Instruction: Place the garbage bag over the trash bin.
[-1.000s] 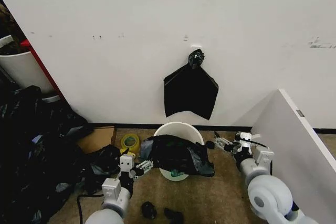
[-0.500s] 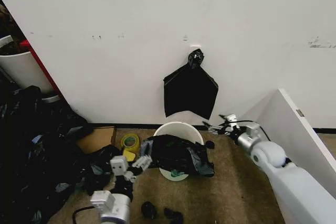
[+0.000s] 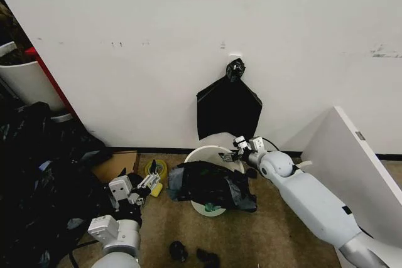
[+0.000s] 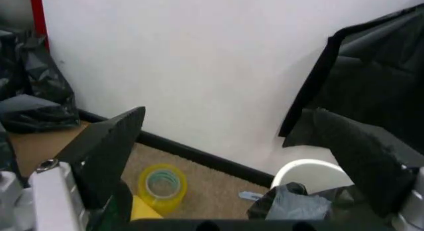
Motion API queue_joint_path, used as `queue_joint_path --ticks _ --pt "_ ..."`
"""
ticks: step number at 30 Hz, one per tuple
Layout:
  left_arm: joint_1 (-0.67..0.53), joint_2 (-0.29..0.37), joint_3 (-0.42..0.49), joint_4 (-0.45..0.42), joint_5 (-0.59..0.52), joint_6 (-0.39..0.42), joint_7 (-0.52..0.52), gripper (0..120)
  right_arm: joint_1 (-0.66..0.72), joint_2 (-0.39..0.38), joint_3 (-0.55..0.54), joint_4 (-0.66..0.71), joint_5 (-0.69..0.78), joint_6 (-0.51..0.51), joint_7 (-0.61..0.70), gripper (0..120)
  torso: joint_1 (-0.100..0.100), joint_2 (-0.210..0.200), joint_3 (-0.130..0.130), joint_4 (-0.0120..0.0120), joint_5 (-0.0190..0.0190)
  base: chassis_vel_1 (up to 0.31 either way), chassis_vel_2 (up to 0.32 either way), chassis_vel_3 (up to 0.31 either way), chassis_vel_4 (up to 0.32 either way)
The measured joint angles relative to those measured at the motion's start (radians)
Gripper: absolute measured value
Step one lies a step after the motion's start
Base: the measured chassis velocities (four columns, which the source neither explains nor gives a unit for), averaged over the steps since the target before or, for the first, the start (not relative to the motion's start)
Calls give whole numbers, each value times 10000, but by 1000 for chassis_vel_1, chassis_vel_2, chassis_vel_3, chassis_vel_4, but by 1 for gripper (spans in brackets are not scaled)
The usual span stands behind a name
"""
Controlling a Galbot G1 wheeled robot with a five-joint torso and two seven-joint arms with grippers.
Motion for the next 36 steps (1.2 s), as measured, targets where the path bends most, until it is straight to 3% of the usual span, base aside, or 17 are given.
queue_joint_path --ticks 4,7,11,12,23,26,29,34,36 --pt "-110 1 79 77 2 18 -36 100 -65 -95 0 54 -184 -73 -281 67 0 0 0 0 1 0 0 0 0" --pt "-126 20 77 78 3 27 -40 100 -88 -62 21 36 -230 -73 -285 62 0 0 -1 1 3 0 0 0 0" --pt "-151 81 11 88 -16 57 -77 100 -226 86 69 86 -125 -138 232 41 -1 0 -1 3 1 0 0 0 0" --pt "-151 81 11 88 -16 57 -77 100 -226 86 69 86 -125 -138 232 41 -1 0 -1 3 1 0 0 0 0" --pt "-224 101 147 132 -50 68 -218 100 -1137 -163 85 1657 1956 -875 3241 3 -1 0 -1 3 5 0 0 0 0" --pt "-251 139 195 125 -113 70 -261 100 -1954 -311 259 2666 3590 -699 5288 2 -1 0 -1 3 2 0 0 0 0" --pt "-255 166 224 125 -176 69 -271 100 -2498 -412 446 3360 4563 -523 6340 2 -1 0 -1 -1 1 0 0 0 0" --pt "-421 174 388 190 -440 93 -336 100 -4315 -331 1216 5105 5797 1318 8441 1 -2 1 -1 1 -1 0 0 0 0" --pt "-447 168 425 191 -453 98 -336 100 -4641 -213 1403 5334 5827 1603 8727 1 -2 1 -2 2 0 0 0 0 0"
